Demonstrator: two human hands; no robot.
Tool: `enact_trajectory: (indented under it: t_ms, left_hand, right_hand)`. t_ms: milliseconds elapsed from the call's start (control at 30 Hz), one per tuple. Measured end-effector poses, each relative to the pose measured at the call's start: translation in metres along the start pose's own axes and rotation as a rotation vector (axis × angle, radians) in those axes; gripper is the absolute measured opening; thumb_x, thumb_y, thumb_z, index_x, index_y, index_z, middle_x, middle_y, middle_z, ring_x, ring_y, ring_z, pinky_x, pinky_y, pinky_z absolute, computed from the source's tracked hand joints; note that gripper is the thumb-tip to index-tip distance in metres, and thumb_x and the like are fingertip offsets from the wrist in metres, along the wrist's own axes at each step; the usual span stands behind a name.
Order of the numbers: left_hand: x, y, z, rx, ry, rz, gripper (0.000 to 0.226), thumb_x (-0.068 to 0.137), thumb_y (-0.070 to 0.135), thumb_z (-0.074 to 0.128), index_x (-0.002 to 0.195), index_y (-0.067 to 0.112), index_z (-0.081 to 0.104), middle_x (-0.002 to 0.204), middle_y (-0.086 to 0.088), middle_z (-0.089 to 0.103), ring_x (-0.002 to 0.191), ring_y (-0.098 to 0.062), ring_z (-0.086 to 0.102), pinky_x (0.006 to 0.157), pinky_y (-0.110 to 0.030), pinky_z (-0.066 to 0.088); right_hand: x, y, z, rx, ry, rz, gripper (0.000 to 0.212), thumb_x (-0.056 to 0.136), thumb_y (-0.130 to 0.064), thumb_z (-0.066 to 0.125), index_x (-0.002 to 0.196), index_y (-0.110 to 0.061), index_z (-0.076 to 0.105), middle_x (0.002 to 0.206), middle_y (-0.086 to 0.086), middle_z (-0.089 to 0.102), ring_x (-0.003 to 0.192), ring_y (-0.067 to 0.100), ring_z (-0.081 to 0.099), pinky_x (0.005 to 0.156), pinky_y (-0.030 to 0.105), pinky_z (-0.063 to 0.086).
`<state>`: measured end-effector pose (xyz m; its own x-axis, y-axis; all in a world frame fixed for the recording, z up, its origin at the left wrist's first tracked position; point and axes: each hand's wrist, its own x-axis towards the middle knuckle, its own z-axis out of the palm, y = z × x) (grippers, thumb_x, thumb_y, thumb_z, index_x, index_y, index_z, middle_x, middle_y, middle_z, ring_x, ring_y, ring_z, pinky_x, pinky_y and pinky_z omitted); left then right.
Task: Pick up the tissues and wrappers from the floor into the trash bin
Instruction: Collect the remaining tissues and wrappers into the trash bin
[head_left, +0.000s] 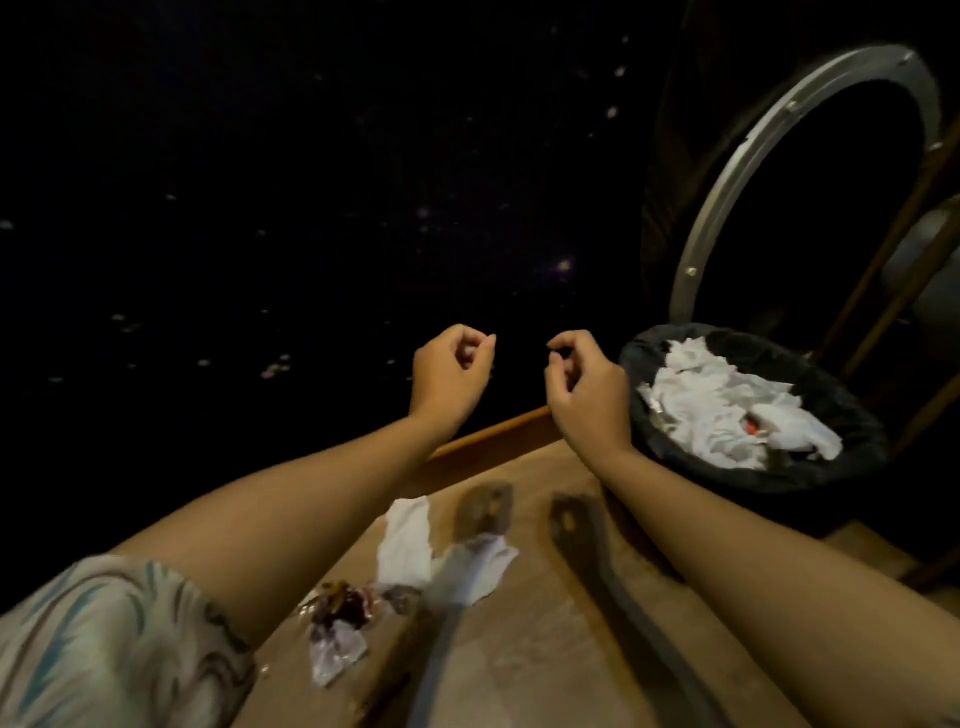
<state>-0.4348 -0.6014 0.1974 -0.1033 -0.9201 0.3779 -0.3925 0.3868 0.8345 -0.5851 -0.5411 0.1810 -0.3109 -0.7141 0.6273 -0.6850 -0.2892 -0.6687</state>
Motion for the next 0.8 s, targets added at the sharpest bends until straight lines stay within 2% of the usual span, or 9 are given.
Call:
enact_trajectory:
  t_ms: [167, 267, 367, 433, 500, 600, 667, 767, 800]
  left_hand:
    - [-0.026, -0.065, -0.09, 0.097, 0.063, -0.068, 0.018, 0.094, 0.03, 0.059, 0.085, 0.015, 0.065, 0.075, -0.005, 0.068, 0.071, -0.019, 0.067, 0.068, -0.042, 0.059]
    - [-0.048, -0.106, -0.135, 0.178, 0.054, -0.128, 0.013, 0.093, 0.027, 0.061, 0.093, 0.015, 0.065, 0.081, -0.005, 0.068, 0.075, -0.017, 0.065, 0.069, -0.033, 0.055]
    - [-0.083, -0.152, -0.163, 0.226, 0.112, -0.244, 0.007, 0.092, 0.019, 0.062, 0.091, 0.014, 0.064, 0.081, -0.003, 0.065, 0.074, -0.015, 0.06, 0.069, -0.031, 0.05]
    - [-0.112, -0.182, -0.172, 0.222, 0.083, -0.326, 0.006, 0.09, 0.011, 0.063, 0.088, 0.016, 0.062, 0.08, -0.003, 0.063, 0.075, -0.015, 0.059, 0.071, -0.03, 0.048]
    - [-0.141, -0.213, -0.177, 0.276, 0.006, -0.375, 0.01, 0.087, 0.009, 0.066, 0.09, 0.018, 0.063, 0.088, -0.001, 0.063, 0.084, -0.016, 0.06, 0.077, -0.028, 0.047]
    - [-0.18, -0.25, -0.18, 0.393, -0.012, -0.457, 0.014, 0.083, 0.016, 0.069, 0.094, 0.023, 0.064, 0.103, 0.0, 0.062, 0.102, -0.02, 0.056, 0.09, -0.035, 0.047]
    - [-0.201, -0.267, -0.181, 0.445, 0.024, -0.53, 0.019, 0.083, 0.019, 0.069, 0.101, 0.023, 0.062, 0.113, -0.005, 0.059, 0.112, -0.025, 0.052, 0.096, -0.041, 0.045]
    - [-0.218, -0.284, -0.179, 0.508, 0.072, -0.584, 0.031, 0.086, 0.026, 0.066, 0.116, 0.021, 0.059, 0.142, -0.01, 0.043, 0.134, -0.026, 0.034, 0.109, -0.043, 0.035]
    - [-0.221, -0.286, -0.178, 0.509, 0.084, -0.569, 0.034, 0.088, 0.03, 0.064, 0.12, 0.022, 0.057, 0.148, -0.007, 0.035, 0.139, -0.024, 0.028, 0.112, -0.044, 0.033]
  right_hand:
    - [-0.023, -0.036, 0.068, -0.104, -0.256, -0.015, 0.014, 0.094, -0.023, 0.051, 0.105, -0.019, 0.058, 0.067, -0.004, 0.056, 0.061, 0.013, 0.055, 0.054, 0.029, 0.042]
    - [-0.047, -0.052, 0.105, -0.162, -0.411, -0.138, 0.014, 0.091, -0.023, 0.056, 0.101, -0.015, 0.061, 0.079, 0.002, 0.058, 0.075, 0.022, 0.057, 0.065, 0.034, 0.048]
    - [-0.085, -0.062, 0.139, -0.181, -0.54, -0.246, 0.011, 0.087, -0.02, 0.059, 0.094, -0.012, 0.064, 0.085, 0.003, 0.059, 0.087, 0.023, 0.055, 0.077, 0.04, 0.049]
    - [-0.117, -0.065, 0.159, -0.19, -0.597, -0.243, 0.012, 0.087, -0.023, 0.057, 0.095, -0.016, 0.062, 0.093, 0.001, 0.059, 0.094, 0.02, 0.052, 0.083, 0.039, 0.047]
    - [-0.153, -0.064, 0.173, -0.158, -0.645, -0.155, 0.018, 0.089, -0.027, 0.055, 0.106, -0.022, 0.06, 0.109, -0.003, 0.056, 0.107, 0.014, 0.048, 0.092, 0.033, 0.044]
    - [-0.211, -0.057, 0.183, -0.113, -0.718, 0.046, 0.035, 0.093, -0.038, 0.052, 0.127, -0.03, 0.05, 0.141, -0.008, 0.042, 0.131, 0.01, 0.034, 0.11, 0.034, 0.035]
    - [-0.24, -0.049, 0.184, -0.146, -0.81, 0.096, 0.051, 0.092, -0.052, 0.048, 0.139, -0.037, 0.036, 0.155, -0.013, 0.023, 0.143, 0.01, 0.019, 0.118, 0.038, 0.022]
    - [-0.259, -0.038, 0.186, -0.237, -0.999, 0.024, 0.077, 0.085, -0.072, 0.04, 0.149, -0.04, 0.012, 0.159, -0.016, -0.008, 0.146, 0.009, -0.012, 0.116, 0.041, -0.004]
    - [-0.261, -0.035, 0.188, -0.292, -1.036, -0.047, 0.085, 0.082, -0.078, 0.038, 0.151, -0.038, 0.01, 0.158, -0.013, -0.012, 0.146, 0.011, -0.015, 0.115, 0.044, -0.007]
